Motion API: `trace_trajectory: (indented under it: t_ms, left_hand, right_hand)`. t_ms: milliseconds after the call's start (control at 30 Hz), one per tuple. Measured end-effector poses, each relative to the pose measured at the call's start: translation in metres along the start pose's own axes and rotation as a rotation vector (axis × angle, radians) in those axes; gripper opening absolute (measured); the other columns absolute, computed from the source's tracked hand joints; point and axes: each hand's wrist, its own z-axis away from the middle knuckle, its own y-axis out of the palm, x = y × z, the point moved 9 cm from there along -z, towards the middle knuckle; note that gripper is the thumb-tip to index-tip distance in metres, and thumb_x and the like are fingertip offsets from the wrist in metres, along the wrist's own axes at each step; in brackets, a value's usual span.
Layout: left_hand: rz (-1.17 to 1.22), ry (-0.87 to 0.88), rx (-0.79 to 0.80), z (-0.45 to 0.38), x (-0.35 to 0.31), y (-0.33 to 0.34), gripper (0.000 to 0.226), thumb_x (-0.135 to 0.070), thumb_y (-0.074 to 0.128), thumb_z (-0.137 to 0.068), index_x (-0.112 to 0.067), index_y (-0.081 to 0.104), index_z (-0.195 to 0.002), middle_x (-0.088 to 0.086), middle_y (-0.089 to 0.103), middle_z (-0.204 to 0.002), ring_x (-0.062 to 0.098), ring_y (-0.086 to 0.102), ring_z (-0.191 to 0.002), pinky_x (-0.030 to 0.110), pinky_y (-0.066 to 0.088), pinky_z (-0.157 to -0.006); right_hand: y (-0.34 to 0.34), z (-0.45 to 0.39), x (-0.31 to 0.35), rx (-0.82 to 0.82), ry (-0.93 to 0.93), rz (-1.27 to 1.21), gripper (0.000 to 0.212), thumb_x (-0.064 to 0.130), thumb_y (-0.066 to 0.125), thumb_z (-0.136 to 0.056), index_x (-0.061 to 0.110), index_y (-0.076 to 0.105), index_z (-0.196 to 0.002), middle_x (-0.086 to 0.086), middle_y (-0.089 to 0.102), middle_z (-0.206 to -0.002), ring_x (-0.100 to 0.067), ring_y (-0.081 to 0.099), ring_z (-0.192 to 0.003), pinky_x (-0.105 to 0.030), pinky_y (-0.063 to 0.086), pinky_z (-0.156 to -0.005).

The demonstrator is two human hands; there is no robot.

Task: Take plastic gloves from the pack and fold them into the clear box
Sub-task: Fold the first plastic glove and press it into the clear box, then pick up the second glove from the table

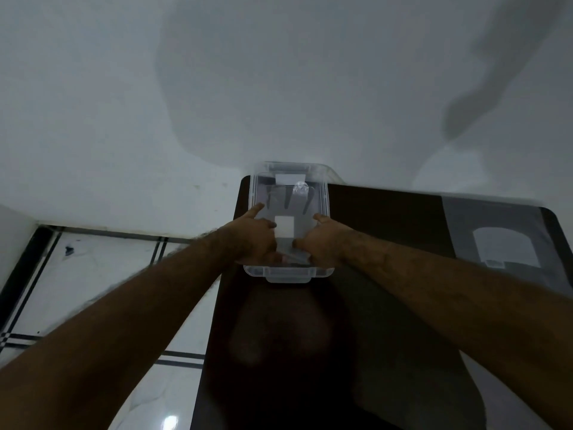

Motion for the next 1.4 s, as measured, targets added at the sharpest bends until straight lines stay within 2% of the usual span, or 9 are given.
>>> trace_trajectory:
  t_ms: [167, 300, 400, 533, 667, 867, 1033, 1200, 1400]
  left_hand:
    - [-0.044, 0.045, -0.005, 0.008, -0.005, 0.004, 0.075, -0.068, 0.013, -0.109, -0.030, 0.067, -0.144, -0.005, 0.063, -0.153, 0.023, 0.025, -0.164, 0.072, -0.015, -0.125]
    - [-0.002, 0.052, -0.087, 0.010, -0.003, -0.002, 0.081, -0.068, 0.008, -0.108, -0.027, 0.074, -0.132, -0.006, 0.070, -0.144, 0.020, 0.031, -0.162, 0.069, -0.014, -0.127]
    - [-0.043, 0.022, -0.162, 0.011, -0.003, -0.009, 0.100, -0.070, -0.009, -0.099, -0.027, 0.078, -0.123, -0.005, 0.077, -0.130, 0.022, 0.036, -0.159, 0.066, -0.012, -0.129]
    - [-0.057, -0.020, -0.084, 0.008, -0.009, -0.002, 0.089, -0.067, 0.000, -0.107, -0.026, 0.078, -0.119, 0.000, 0.079, -0.123, 0.025, 0.042, -0.156, 0.069, -0.011, -0.128]
    - [-0.015, 0.011, -0.083, 0.007, -0.014, 0.003, 0.105, -0.074, -0.012, -0.096, -0.027, 0.080, -0.115, -0.001, 0.081, -0.115, 0.022, 0.051, -0.149, 0.069, -0.015, -0.127]
    - [-0.006, -0.011, -0.095, 0.008, -0.011, 0.000, 0.092, -0.072, -0.001, -0.104, -0.028, 0.079, -0.118, -0.002, 0.080, -0.119, 0.022, 0.049, -0.151, 0.070, -0.012, -0.127]
    - [-0.019, -0.066, -0.016, 0.013, -0.007, 0.001, 0.095, -0.076, 0.000, -0.102, -0.026, 0.078, -0.125, -0.002, 0.078, -0.126, 0.024, 0.044, -0.155, 0.070, -0.019, -0.125]
    - [0.035, -0.119, -0.172, 0.035, -0.016, -0.026, 0.112, -0.081, -0.018, -0.092, -0.030, 0.078, -0.119, -0.008, 0.078, -0.126, 0.021, 0.040, -0.157, 0.069, -0.014, -0.127]
    - [0.223, -0.171, -0.486, 0.088, -0.094, -0.073, 0.077, -0.068, 0.012, -0.103, -0.028, 0.078, -0.104, -0.004, 0.078, -0.107, 0.020, 0.066, -0.125, 0.060, 0.014, -0.130]
  right_hand:
    - [0.001, 0.002, 0.001, 0.094, 0.009, 0.114, 0.042, 0.042, 0.064, -0.101, 0.035, 0.062, -0.143, 0.001, 0.062, -0.144, -0.026, 0.049, -0.145, -0.061, 0.010, -0.129]
    - [-0.011, 0.000, 0.005, -0.057, 0.006, 0.173, 0.034, 0.048, 0.067, -0.099, 0.032, 0.071, -0.128, 0.000, 0.069, -0.127, -0.028, 0.059, -0.130, -0.059, 0.029, -0.124]
    - [-0.017, -0.003, 0.011, -0.152, 0.006, 0.142, 0.033, 0.050, 0.058, -0.104, 0.031, 0.070, -0.129, -0.003, 0.070, -0.123, -0.030, 0.061, -0.127, -0.060, 0.026, -0.124]
    - [-0.015, -0.007, 0.018, -0.106, 0.006, 0.118, 0.034, 0.046, 0.061, -0.102, 0.031, 0.066, -0.132, -0.002, 0.069, -0.124, -0.030, 0.061, -0.128, -0.067, 0.020, -0.126]
    - [-0.019, -0.006, 0.018, -0.079, -0.010, 0.113, 0.033, 0.045, 0.065, -0.100, 0.029, 0.069, -0.129, -0.002, 0.070, -0.122, -0.031, 0.060, -0.129, -0.065, 0.020, -0.127]
    - [-0.012, -0.009, 0.014, -0.071, -0.003, 0.100, 0.031, 0.047, 0.066, -0.100, 0.030, 0.071, -0.125, 0.000, 0.071, -0.118, -0.028, 0.063, -0.122, -0.062, 0.029, -0.122]
    - [-0.006, -0.008, 0.011, -0.041, 0.011, 0.077, 0.028, 0.049, 0.059, -0.104, 0.033, 0.071, -0.123, 0.003, 0.072, -0.120, -0.027, 0.063, -0.125, -0.063, 0.026, -0.122]
    - [-0.036, 0.023, 0.003, -0.235, 0.056, -0.005, 0.022, 0.042, 0.061, -0.103, 0.032, 0.069, -0.121, 0.006, 0.074, -0.111, -0.022, 0.066, -0.117, -0.057, 0.026, -0.124]
    - [-0.011, 0.129, -0.011, -0.562, 0.106, -0.302, 0.029, 0.031, 0.054, -0.104, 0.028, 0.069, -0.128, 0.004, 0.074, -0.124, -0.019, 0.063, -0.125, -0.051, 0.013, -0.130]
